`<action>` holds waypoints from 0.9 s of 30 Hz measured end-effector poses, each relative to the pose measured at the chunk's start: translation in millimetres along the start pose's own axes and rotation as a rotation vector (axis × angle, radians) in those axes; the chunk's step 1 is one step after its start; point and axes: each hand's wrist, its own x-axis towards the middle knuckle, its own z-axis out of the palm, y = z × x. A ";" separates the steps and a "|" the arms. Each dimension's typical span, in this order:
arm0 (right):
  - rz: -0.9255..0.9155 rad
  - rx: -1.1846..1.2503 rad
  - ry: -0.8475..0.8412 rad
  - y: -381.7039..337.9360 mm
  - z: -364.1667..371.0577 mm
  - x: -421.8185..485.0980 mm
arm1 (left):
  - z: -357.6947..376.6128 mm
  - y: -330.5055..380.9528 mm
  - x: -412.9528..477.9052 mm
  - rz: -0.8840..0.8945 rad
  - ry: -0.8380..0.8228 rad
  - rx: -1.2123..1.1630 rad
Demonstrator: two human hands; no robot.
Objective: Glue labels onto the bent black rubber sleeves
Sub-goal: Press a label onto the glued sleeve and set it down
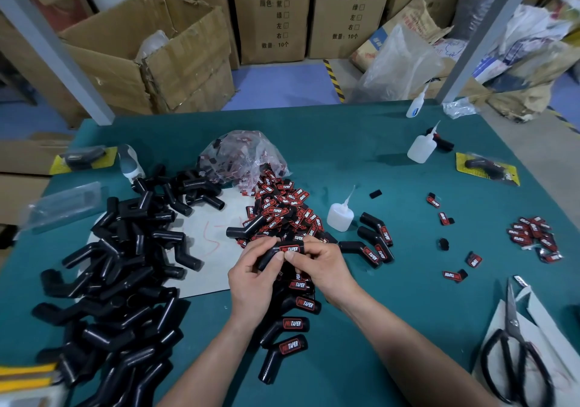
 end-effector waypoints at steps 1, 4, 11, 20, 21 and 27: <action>-0.004 0.002 -0.006 -1.6 -0.9 0.0 | -0.8 0.1 -0.1 0.010 -0.016 -0.010; -0.031 0.006 0.002 -5.0 -3.1 -0.7 | -2.1 3.2 -1.4 0.038 -0.065 -0.050; -0.104 0.017 0.096 -1.8 1.0 -1.3 | 3.5 8.5 -7.2 0.063 -0.088 -0.054; -0.122 0.009 0.127 1.6 5.4 -3.5 | 4.3 4.2 -4.9 0.013 -0.032 -0.026; -0.124 0.014 0.117 1.4 5.5 -4.0 | 4.0 3.8 -4.5 0.018 -0.029 -0.022; -0.146 -0.021 0.072 -2.3 5.5 -7.5 | 3.8 4.3 -4.5 0.007 0.021 -0.042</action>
